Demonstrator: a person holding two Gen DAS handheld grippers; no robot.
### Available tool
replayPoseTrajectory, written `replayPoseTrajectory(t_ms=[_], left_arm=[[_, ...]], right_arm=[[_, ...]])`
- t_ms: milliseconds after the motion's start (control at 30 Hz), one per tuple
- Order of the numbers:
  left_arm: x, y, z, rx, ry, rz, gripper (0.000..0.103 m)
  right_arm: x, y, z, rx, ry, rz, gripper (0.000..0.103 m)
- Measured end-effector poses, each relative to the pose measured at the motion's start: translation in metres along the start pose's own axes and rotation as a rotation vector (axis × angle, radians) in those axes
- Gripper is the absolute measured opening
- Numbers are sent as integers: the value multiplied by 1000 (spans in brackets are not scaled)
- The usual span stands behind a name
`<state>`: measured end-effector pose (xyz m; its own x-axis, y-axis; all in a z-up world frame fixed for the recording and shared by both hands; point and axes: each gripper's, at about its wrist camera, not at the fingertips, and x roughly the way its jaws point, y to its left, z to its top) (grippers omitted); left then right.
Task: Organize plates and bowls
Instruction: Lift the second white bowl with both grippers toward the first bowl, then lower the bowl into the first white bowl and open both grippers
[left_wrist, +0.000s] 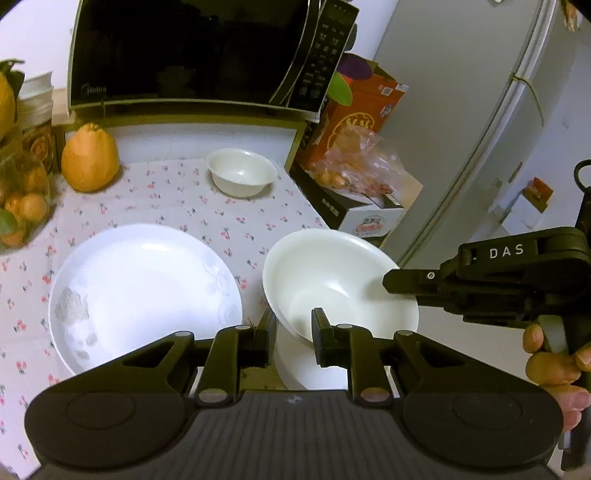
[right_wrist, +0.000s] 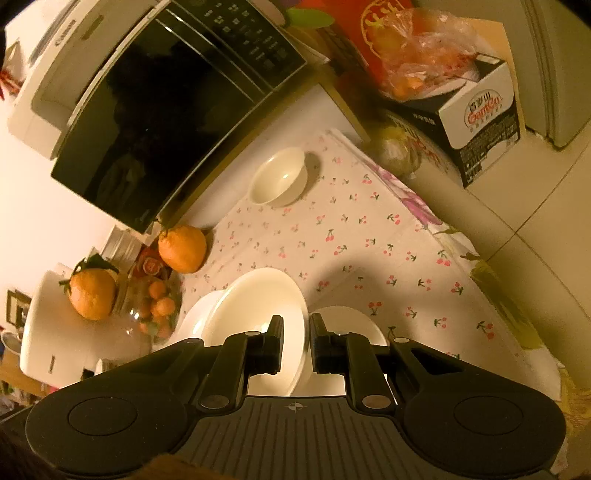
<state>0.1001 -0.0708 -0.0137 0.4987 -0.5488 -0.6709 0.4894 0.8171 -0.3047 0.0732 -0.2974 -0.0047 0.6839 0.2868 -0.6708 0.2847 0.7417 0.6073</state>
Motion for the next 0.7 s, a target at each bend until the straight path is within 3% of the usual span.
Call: replayPoseTrajectory(t_ms=[700], left_arm=[[18, -7, -19, 12, 102, 18, 18]], right_arm=[[10, -8, -14, -68, 73, -134, 15]])
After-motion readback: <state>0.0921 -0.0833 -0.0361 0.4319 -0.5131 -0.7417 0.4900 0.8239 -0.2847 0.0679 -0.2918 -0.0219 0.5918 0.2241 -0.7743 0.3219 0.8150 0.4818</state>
